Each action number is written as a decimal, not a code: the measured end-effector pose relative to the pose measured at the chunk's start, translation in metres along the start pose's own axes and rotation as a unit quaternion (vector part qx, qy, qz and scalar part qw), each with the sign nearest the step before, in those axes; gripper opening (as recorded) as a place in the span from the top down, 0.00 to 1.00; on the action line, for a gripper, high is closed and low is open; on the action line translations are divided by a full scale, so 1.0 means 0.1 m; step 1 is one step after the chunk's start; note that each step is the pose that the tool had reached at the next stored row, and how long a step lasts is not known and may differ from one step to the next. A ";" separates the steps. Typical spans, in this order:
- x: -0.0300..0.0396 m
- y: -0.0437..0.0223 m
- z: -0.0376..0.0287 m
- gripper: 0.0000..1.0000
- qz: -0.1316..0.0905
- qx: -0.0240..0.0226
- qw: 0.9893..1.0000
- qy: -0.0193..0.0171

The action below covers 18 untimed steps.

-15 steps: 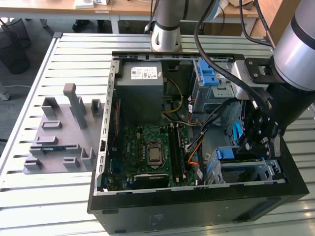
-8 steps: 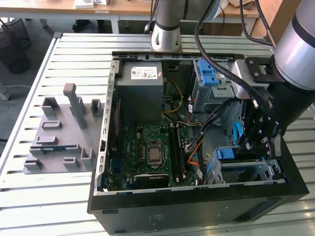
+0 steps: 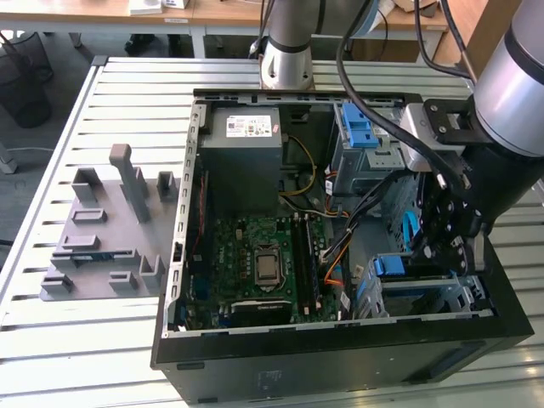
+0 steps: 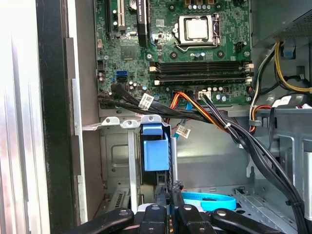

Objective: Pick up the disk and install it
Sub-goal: 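Insert the second disk wire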

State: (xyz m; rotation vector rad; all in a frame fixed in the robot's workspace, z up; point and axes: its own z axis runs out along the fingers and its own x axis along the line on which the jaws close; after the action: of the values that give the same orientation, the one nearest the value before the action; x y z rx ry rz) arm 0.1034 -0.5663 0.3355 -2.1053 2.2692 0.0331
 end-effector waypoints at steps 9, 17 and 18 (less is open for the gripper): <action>0.007 -0.001 0.021 0.84 0.000 0.000 1.000 0.000; 0.018 -0.003 0.042 0.84 0.000 0.000 1.000 0.000; 0.018 -0.004 0.044 0.84 0.000 0.000 1.000 0.000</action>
State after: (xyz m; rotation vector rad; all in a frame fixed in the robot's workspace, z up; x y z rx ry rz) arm 0.1037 -0.5680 0.3310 -2.1053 2.2693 0.0331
